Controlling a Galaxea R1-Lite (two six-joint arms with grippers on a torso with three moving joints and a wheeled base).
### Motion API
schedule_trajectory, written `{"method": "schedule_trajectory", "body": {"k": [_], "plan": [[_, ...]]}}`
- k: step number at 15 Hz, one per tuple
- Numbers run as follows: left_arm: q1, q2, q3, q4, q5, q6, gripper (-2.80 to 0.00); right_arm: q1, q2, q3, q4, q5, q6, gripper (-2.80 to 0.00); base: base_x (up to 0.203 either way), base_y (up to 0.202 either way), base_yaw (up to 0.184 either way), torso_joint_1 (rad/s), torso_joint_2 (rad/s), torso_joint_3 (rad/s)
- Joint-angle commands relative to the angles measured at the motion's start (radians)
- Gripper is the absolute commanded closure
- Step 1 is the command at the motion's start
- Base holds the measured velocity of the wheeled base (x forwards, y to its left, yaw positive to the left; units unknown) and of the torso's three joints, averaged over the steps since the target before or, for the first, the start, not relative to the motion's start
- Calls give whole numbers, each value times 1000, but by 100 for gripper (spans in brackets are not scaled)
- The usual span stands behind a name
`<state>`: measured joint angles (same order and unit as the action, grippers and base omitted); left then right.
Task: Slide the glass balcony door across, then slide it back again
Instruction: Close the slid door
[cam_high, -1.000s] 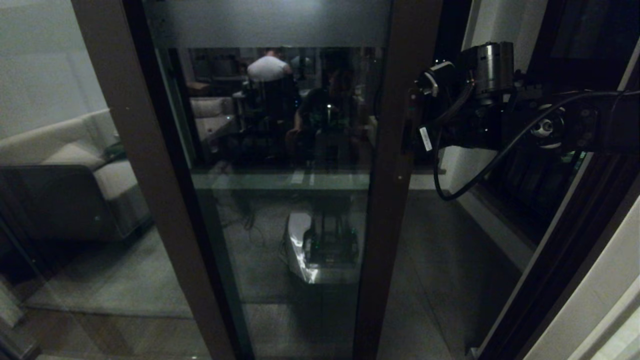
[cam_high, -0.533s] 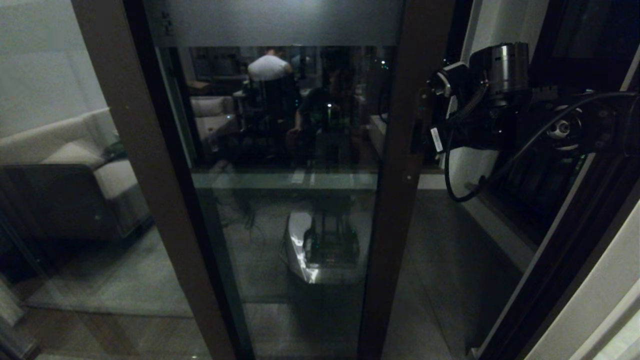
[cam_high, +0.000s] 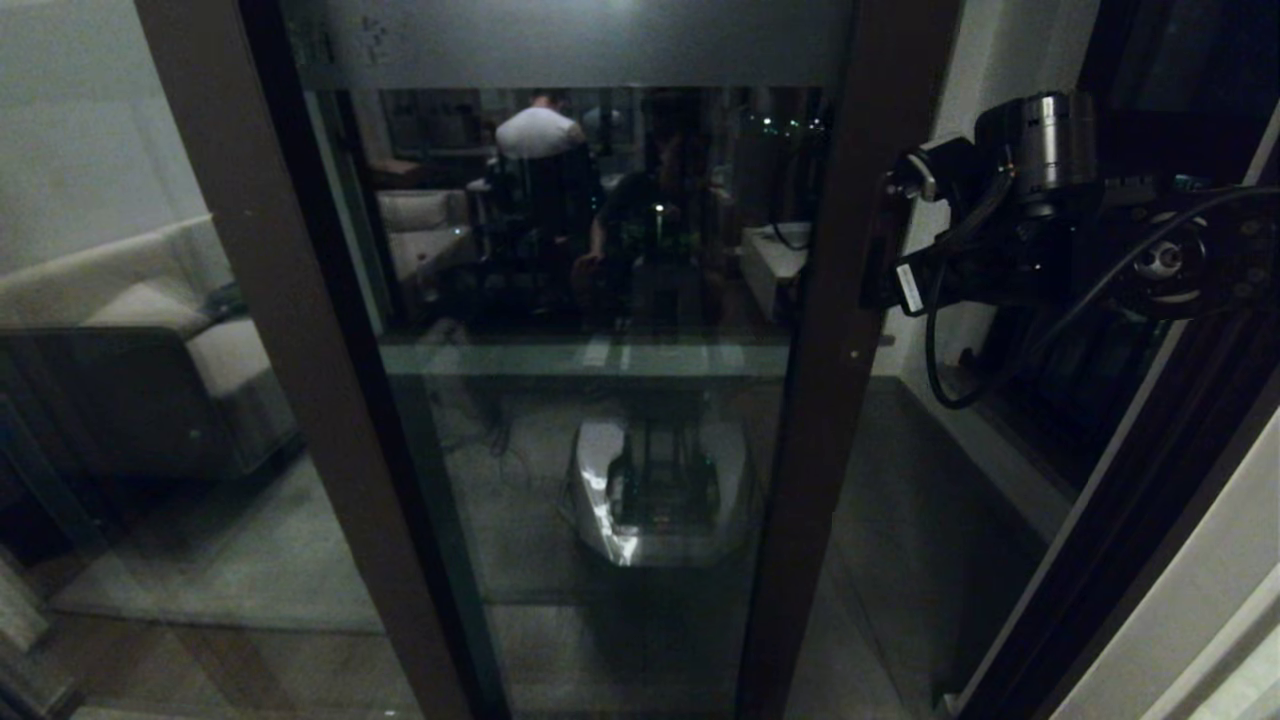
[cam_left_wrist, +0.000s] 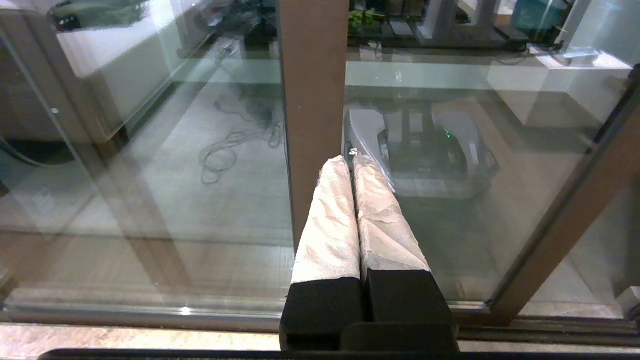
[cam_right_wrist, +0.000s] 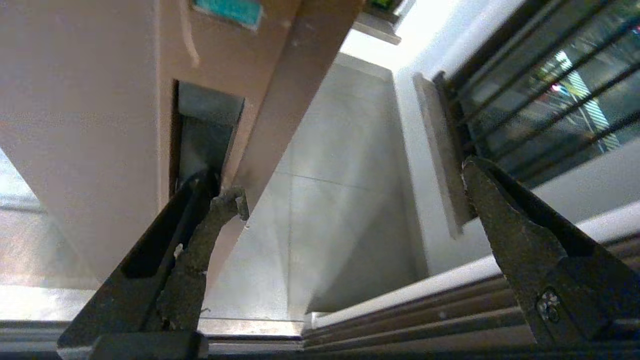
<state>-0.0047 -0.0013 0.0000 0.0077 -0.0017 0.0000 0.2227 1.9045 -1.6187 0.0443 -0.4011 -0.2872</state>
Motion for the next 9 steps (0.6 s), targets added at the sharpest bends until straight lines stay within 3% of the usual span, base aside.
{"method": "schedule_trajectory", "body": {"k": [1,9], "plan": [[0,0,1,0,0,0,0,-11,-8,-1,-4,5,-1,-280,0,0,0,0,0,0],[0,0,1,0,0,0,0,-66,-7,-4,-6,5,-35,-280,0,0,0,0,0,0]]}}
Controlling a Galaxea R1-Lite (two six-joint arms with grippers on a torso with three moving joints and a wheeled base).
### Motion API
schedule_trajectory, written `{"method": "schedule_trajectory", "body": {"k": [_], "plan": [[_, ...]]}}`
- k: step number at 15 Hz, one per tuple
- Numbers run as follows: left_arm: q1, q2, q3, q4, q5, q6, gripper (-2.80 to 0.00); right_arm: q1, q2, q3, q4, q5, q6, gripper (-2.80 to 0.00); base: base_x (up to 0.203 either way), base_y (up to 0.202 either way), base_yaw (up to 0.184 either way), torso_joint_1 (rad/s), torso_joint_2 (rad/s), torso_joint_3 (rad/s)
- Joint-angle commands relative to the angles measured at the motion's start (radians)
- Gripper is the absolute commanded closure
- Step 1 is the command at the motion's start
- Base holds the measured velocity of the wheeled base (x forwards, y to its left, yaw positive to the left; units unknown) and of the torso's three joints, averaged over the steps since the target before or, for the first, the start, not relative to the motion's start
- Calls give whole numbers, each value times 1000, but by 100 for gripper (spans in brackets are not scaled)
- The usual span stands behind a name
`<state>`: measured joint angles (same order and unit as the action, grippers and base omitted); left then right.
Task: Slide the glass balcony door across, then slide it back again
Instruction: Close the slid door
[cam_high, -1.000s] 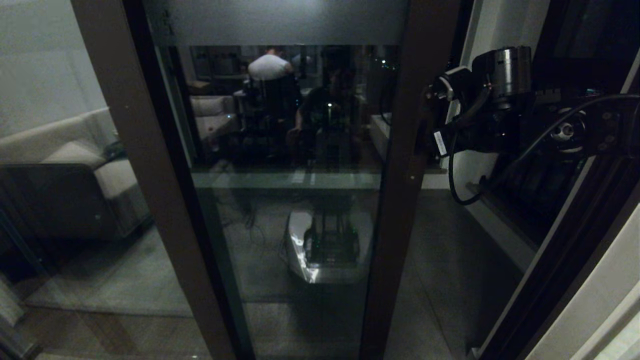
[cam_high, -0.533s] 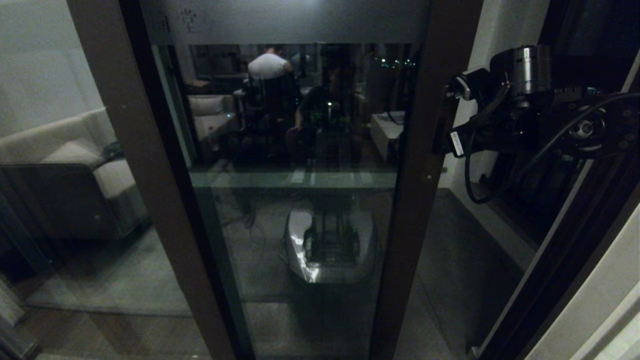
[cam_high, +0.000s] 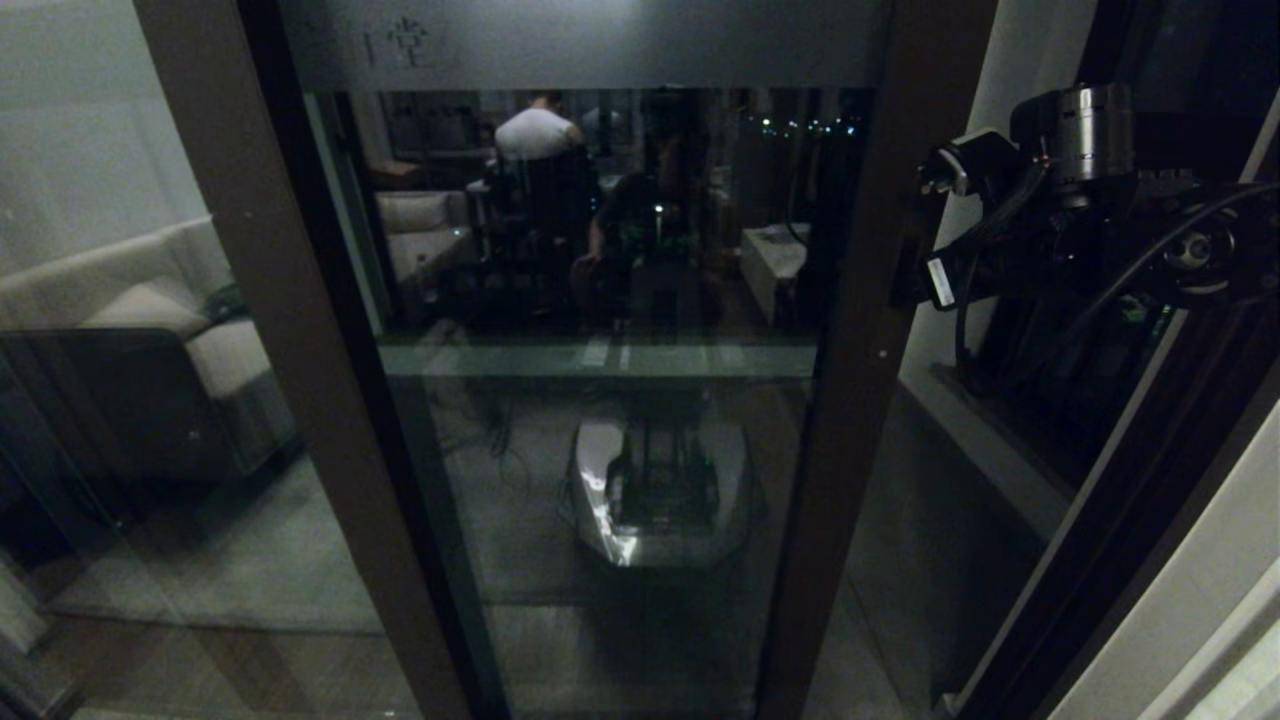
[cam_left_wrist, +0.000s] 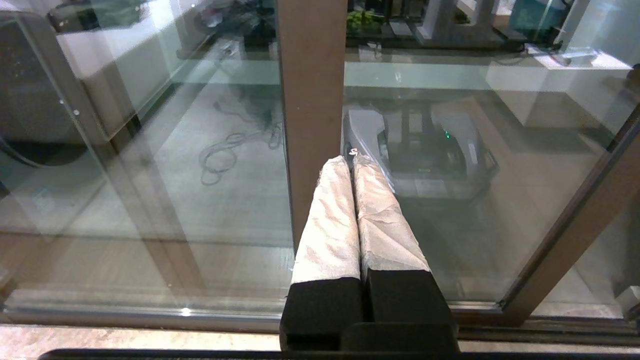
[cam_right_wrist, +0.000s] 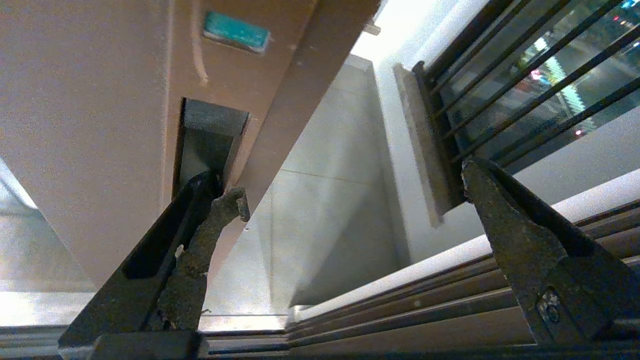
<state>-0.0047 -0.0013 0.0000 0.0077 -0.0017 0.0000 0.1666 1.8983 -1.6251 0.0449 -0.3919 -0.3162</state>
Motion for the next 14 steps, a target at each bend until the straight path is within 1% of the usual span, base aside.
{"method": "schedule_trajectory", "body": {"k": [1,4,6,11,14], "plan": [[0,0,0,0,0,0,0,-14,-2,2,-6,-4,-6,-280,0,0,0,0,0,0],[0,0,1,0,0,0,0,-22,-4,4,-5,-5,-7,-280,0,0,0,0,0,0],[0,0,0,0,0,0,0,-40,-4,8,-5,-5,-31,-280,0,0,0,0,0,0],[0,0,2,0,0,0,0,-59,-1,4,-5,-4,-40,-280,0,0,0,0,0,0],[0,0,0,0,0,0,0,-77,1,-1,-5,-5,-72,-280,0,0,0,0,0,0]]}}
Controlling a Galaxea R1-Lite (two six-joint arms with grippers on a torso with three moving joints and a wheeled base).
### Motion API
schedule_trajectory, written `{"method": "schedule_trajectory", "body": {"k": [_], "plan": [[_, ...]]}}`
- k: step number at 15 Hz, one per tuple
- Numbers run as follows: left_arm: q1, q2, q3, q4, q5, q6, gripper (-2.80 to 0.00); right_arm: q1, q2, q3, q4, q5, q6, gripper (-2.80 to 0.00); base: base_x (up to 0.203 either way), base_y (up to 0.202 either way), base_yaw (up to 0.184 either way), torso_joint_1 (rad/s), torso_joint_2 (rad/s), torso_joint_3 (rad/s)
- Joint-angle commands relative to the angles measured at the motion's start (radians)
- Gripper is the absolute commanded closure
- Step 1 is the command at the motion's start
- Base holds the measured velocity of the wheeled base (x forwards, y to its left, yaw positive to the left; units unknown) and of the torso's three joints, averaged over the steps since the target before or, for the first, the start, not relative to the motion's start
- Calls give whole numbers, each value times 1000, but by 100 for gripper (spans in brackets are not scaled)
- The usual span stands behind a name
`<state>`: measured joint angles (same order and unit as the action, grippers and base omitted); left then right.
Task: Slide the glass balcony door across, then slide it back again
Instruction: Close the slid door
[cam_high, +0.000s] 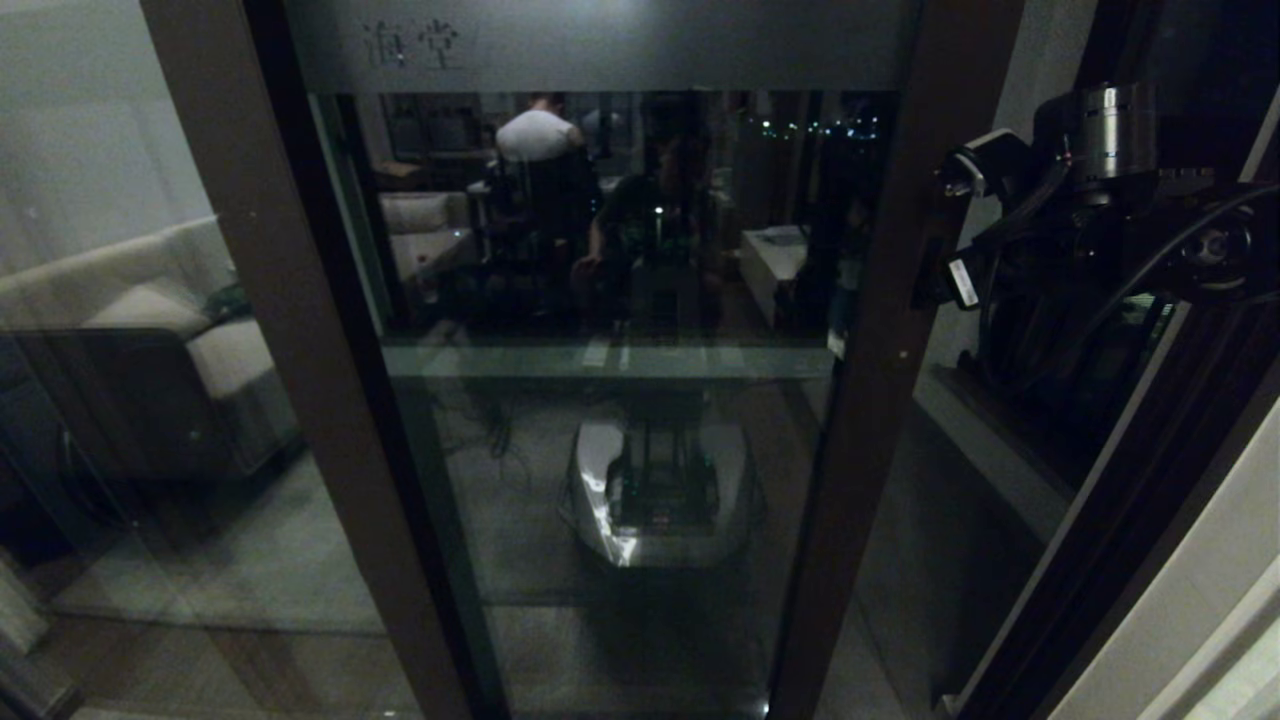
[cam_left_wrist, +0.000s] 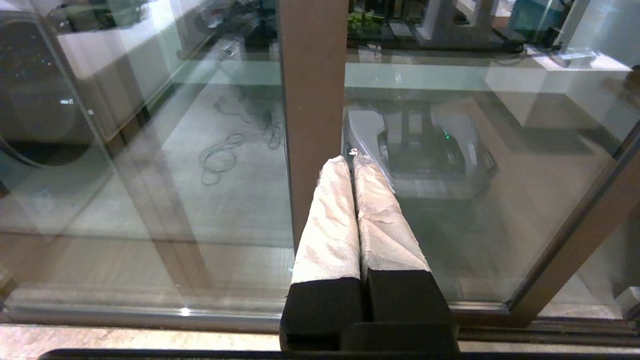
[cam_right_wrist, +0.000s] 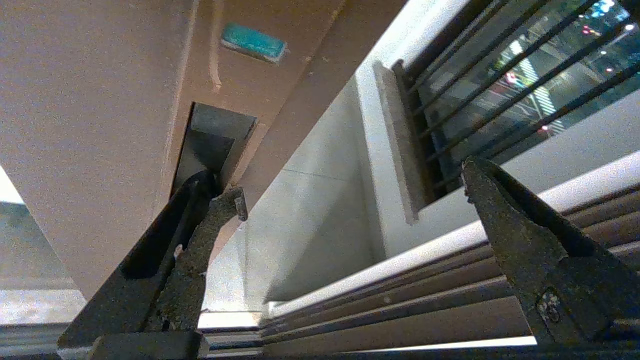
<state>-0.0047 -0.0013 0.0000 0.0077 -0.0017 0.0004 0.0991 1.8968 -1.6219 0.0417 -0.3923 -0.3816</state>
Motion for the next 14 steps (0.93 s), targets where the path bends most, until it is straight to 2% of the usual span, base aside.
{"method": "schedule_trajectory", "body": {"k": [1,14], "plan": [[0,0,1,0,0,0,0,-15,2,-6,-3,-3,-6,-280,0,0,0,0,0,0],[0,0,2,0,0,0,0,-83,38,-45,-3,-3,-21,-280,0,0,0,0,0,0]]}}
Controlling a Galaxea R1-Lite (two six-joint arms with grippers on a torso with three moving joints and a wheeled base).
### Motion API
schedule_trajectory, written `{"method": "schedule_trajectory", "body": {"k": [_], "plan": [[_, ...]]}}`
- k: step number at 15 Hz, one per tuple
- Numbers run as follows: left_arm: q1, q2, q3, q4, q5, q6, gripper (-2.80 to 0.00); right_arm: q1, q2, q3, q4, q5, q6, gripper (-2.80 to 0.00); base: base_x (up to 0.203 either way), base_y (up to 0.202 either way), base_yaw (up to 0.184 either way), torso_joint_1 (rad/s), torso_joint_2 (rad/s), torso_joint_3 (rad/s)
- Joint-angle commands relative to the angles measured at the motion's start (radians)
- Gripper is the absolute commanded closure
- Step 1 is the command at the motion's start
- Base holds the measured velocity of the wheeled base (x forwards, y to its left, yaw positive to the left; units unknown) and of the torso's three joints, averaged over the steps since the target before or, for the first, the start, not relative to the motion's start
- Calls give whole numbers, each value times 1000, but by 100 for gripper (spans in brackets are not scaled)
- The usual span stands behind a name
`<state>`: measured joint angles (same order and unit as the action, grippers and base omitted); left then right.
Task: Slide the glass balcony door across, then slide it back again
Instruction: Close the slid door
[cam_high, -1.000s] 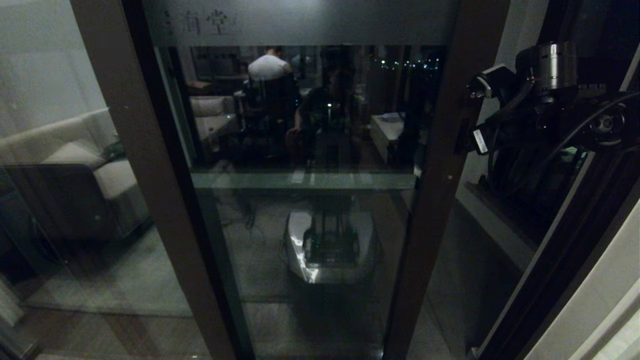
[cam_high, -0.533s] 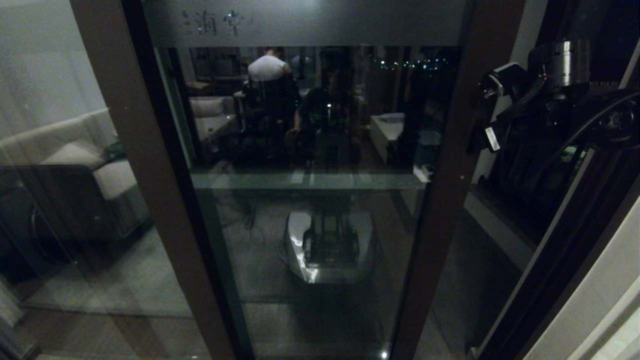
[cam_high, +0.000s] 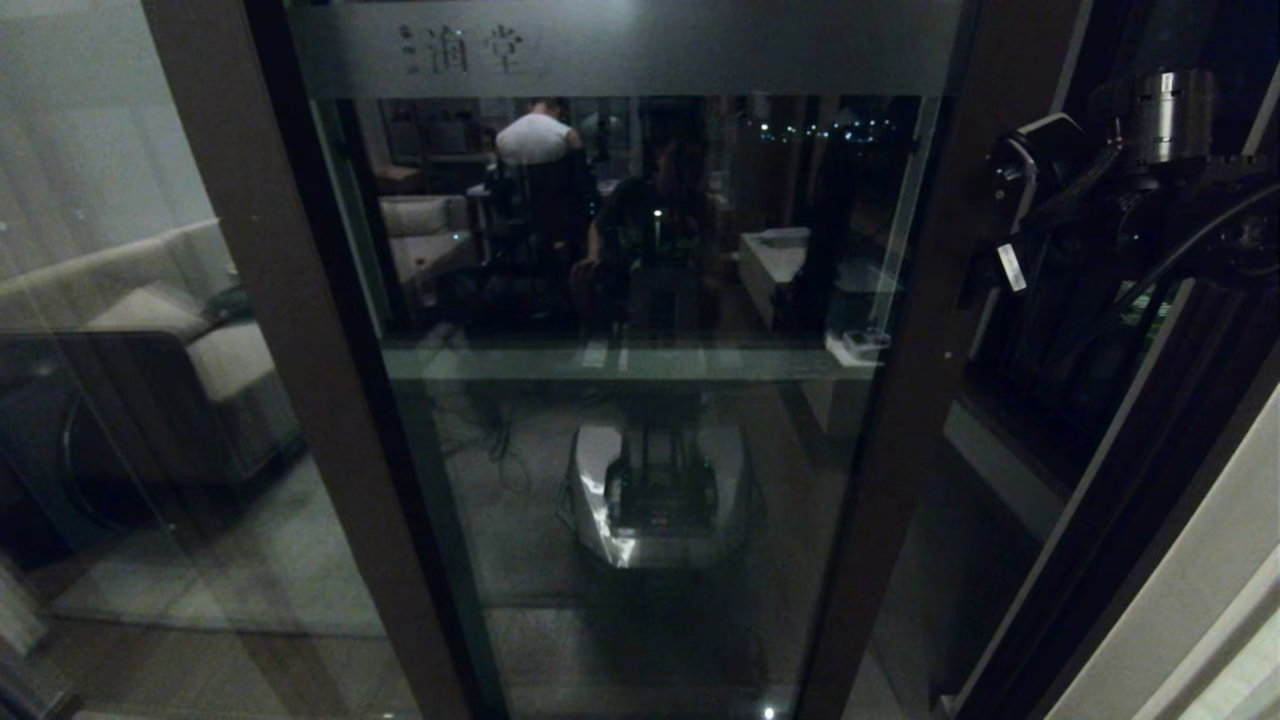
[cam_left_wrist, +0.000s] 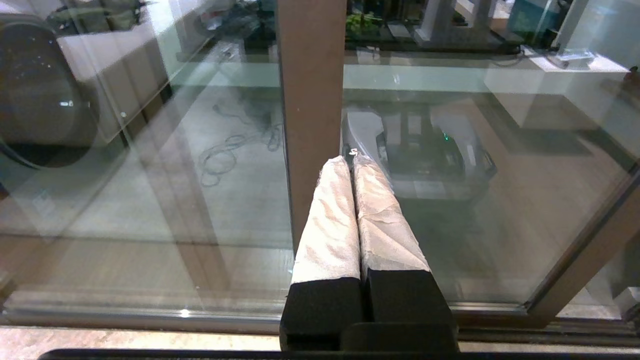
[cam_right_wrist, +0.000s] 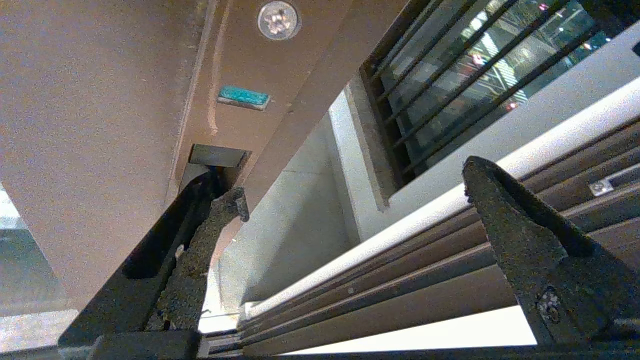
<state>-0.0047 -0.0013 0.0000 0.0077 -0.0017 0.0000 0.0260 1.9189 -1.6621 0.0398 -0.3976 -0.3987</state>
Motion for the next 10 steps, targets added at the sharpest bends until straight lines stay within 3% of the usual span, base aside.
{"method": "schedule_trajectory", "body": {"k": [1,10], "plan": [[0,0,0,0,0,0,0,-16,22,-18,-1,2,-3,-280,0,0,0,0,0,0],[0,0,0,0,0,0,0,-67,48,-41,-1,2,-17,-280,0,0,0,0,0,0]]}}
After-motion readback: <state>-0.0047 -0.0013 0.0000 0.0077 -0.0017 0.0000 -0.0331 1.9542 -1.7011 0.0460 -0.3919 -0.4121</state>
